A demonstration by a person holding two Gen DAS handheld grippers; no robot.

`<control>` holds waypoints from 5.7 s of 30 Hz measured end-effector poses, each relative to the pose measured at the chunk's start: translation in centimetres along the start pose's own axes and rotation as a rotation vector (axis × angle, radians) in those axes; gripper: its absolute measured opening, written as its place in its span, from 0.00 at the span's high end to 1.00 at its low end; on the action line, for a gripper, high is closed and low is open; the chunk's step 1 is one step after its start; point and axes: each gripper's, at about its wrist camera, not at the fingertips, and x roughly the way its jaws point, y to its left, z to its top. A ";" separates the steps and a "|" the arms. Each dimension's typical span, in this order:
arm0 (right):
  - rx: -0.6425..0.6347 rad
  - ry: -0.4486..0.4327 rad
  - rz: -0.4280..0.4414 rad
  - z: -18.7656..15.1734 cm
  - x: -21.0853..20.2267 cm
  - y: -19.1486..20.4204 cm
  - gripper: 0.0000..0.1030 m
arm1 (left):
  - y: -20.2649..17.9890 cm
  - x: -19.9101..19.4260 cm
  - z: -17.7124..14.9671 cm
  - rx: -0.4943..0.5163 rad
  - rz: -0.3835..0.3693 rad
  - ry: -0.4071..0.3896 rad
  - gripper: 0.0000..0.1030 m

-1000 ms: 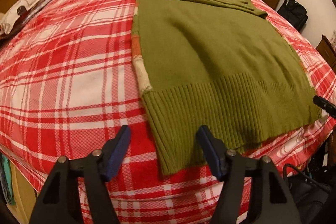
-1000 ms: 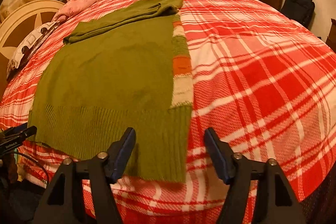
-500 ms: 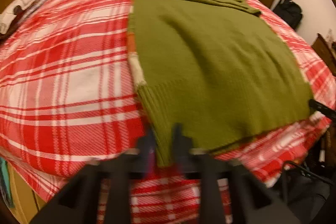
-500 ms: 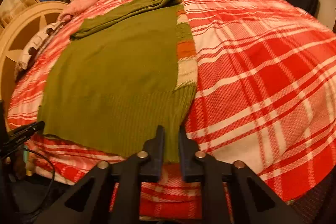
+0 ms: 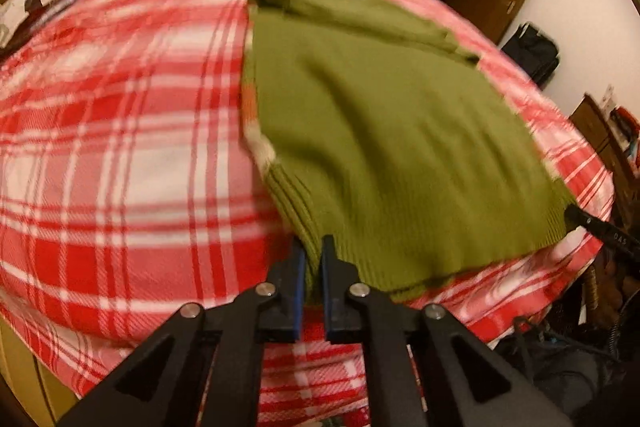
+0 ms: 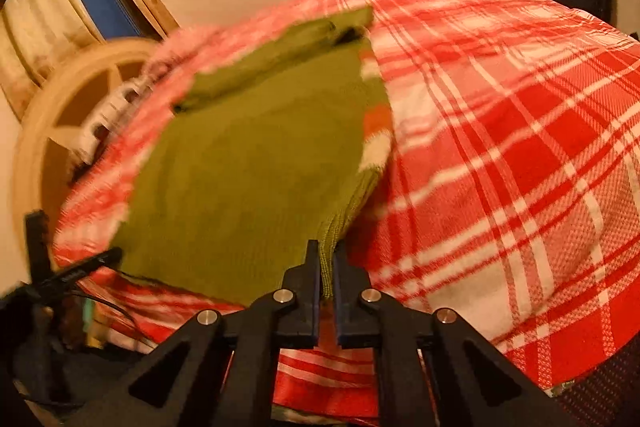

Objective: Fold small clothes

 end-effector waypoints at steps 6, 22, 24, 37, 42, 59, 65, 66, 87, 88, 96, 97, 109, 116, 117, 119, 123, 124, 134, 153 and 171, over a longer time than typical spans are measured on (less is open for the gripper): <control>0.053 -0.096 0.098 1.7 -2.0 -0.1 0.96 | 0.2 -2.4 2.0 0.007 -0.057 -0.099 0.93; 0.073 -0.225 0.139 12.5 -1.0 1.5 0.96 | 1.4 -3.1 12.1 -0.042 -0.150 -0.243 0.93; 0.077 -0.230 0.141 14.1 -0.5 1.6 0.96 | 1.6 -2.7 13.6 -0.039 -0.141 -0.259 0.93; 0.058 -0.238 0.085 25.2 6.0 2.3 0.96 | 2.5 3.0 23.5 -0.055 -0.075 -0.274 0.93; 0.056 -0.229 0.058 28.9 9.1 2.0 0.96 | 2.5 5.6 26.7 -0.060 -0.056 -0.258 0.93; 0.030 -0.089 -0.046 38.0 23.3 -0.7 0.96 | 4.5 15.2 34.5 -0.091 0.024 -0.163 0.93; 0.029 -0.037 -0.077 39.1 27.5 -1.6 0.96 | 5.5 18.0 34.9 -0.114 0.056 -0.128 0.93; 0.029 -0.018 -0.072 39.2 28.2 -1.8 0.96 | 5.6 18.3 34.9 -0.119 0.061 -0.124 0.91; -0.085 0.027 -0.215 30.3 21.3 -1.6 0.54 | 3.7 14.8 28.0 -0.005 0.223 -0.148 0.39; -0.064 0.032 -0.234 29.6 21.0 -2.1 0.59 | 3.7 14.7 27.6 -0.010 0.220 -0.144 0.39; 0.013 0.112 -0.142 25.5 19.0 -3.7 0.97 | 3.9 14.3 24.9 -0.005 0.233 -0.112 0.39; 0.012 0.105 -0.166 25.3 18.6 -3.7 0.97 | 3.9 14.2 24.6 -0.002 0.237 -0.114 0.37; -0.137 -0.010 -0.154 24.4 15.4 0.4 0.59 | 4.8 13.7 21.5 -0.019 0.246 -0.080 0.29; -0.138 0.129 -0.246 21.4 19.7 -0.5 0.59 | 4.7 14.0 20.6 -0.004 0.270 -0.059 0.19; -0.159 0.111 -0.258 21.1 19.5 -0.4 0.59 | 4.5 14.0 20.4 0.006 0.276 -0.063 0.19; -0.195 0.115 -0.299 20.8 19.4 0.1 0.59 | 4.6 13.8 19.9 0.010 0.276 -0.064 0.16; -0.202 0.106 -0.339 21.5 18.5 2.1 0.59 | 4.7 13.8 19.7 0.006 0.278 -0.070 0.13; -0.210 0.087 -0.325 21.9 18.1 3.0 0.59 | 4.8 13.8 19.6 0.001 0.282 -0.070 0.11; -0.298 0.072 -0.252 22.6 23.6 11.7 0.58 | 5.0 13.8 19.5 -0.016 0.287 -0.079 0.06; -0.379 0.049 -0.222 19.9 24.5 17.1 0.57 | 5.0 13.1 18.4 -0.013 0.271 -0.082 0.00; -0.463 0.119 -0.262 15.7 25.6 17.6 0.57 | 5.2 11.9 16.9 0.007 0.226 -0.095 0.00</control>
